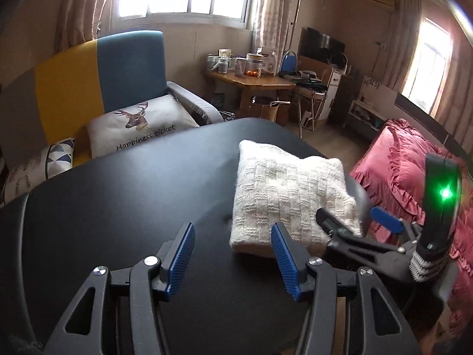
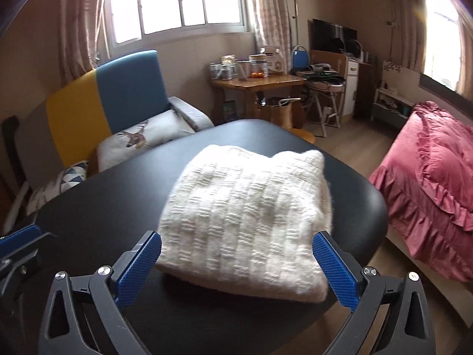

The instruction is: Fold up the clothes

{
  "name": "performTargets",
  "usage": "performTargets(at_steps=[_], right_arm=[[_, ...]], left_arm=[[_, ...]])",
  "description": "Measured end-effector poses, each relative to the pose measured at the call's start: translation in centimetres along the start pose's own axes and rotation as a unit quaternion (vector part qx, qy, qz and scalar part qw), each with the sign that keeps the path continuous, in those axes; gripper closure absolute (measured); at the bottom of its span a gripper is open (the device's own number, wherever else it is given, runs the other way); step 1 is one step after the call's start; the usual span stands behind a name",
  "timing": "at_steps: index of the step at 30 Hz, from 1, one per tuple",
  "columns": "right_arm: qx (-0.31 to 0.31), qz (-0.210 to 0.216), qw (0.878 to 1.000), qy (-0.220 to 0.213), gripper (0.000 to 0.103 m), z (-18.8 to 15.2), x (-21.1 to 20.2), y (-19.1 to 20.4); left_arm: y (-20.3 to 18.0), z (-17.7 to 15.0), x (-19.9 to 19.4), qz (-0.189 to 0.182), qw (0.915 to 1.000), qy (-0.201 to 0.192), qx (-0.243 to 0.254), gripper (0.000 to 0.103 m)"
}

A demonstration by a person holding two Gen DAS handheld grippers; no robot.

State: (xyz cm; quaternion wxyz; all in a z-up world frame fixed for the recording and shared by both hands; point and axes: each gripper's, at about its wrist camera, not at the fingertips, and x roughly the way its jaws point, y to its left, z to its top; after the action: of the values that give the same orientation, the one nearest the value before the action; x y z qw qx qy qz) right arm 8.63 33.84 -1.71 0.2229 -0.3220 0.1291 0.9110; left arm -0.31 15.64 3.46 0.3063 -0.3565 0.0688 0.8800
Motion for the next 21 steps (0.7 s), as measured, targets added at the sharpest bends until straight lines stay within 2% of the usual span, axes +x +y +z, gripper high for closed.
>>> performTargets(at_steps=[4,8,11,21], right_arm=[[0.003,0.014,1.0,0.012,0.0,-0.5,0.3,-0.9],[0.01,0.019,0.999,0.026,0.0,-1.3,0.9,-1.5],[0.013,0.02,0.999,0.032,0.0,-1.8,1.3,-1.6],[0.0,0.024,0.999,0.04,0.0,-2.6,1.7,-0.7]], left_arm=[[-0.4,0.6,-1.2,0.004,1.0,-0.007,0.0,0.05],[-1.1,1.0,-2.2,0.035,0.9989,-0.027,0.016,0.05],[-1.5,1.2,-2.3,0.049,0.9982,-0.028,0.023,0.05],[-2.0,1.1,-1.6,0.019,0.9997,-0.008,0.015,0.05]])
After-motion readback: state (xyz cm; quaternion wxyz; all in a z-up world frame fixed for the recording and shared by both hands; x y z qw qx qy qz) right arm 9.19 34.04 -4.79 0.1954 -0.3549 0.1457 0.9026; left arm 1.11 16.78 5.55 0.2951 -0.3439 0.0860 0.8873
